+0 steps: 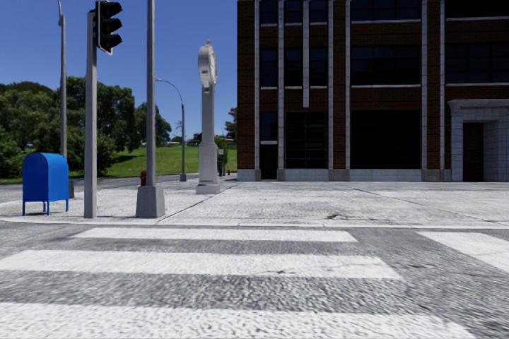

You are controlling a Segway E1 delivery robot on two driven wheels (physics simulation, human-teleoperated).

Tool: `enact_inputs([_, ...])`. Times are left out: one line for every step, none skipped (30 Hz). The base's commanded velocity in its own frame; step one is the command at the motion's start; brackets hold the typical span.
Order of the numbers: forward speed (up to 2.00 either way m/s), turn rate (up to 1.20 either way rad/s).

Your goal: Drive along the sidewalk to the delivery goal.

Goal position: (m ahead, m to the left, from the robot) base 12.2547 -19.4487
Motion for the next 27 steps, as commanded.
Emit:
enact_inputs([2.0, 0.0])
enact_inputs([2.0, 0.0])
enact_inputs([2.0, 0.0])
enact_inputs([2.0, 0.0])
enact_inputs([2.0, 0.0])
enact_inputs([2.0, 0.0])
enact_inputs([2.0, 0.0])
enact_inputs([2.0, 0.0])
enact_inputs([2.0, 0.0])
enact_inputs([2.0, 0.0])
enact_inputs([2.0, 0.0])
enact_inputs([2.0, 0.0])
enact_inputs([2.0, -0.12])
enact_inputs([2.0, -0.18])
enact_inputs([2.0, -0.18])
enact_inputs([2.0, -0.2])
enact_inputs([2.0, -0.25])
enact_inputs([2.0, -0.29])
enact_inputs([2.0, -0.29])
enact_inputs([2.0, -0.35])
enact_inputs([2.0, -0.37])
enact_inputs([2.0, -0.38])
enact_inputs([2.0, -0.38])
enact_inputs([2.0, -0.38])
enact_inputs([2.0, -0.38])
enact_inputs([2.0, -0.38])
enact_inputs([2.0, -0.38])
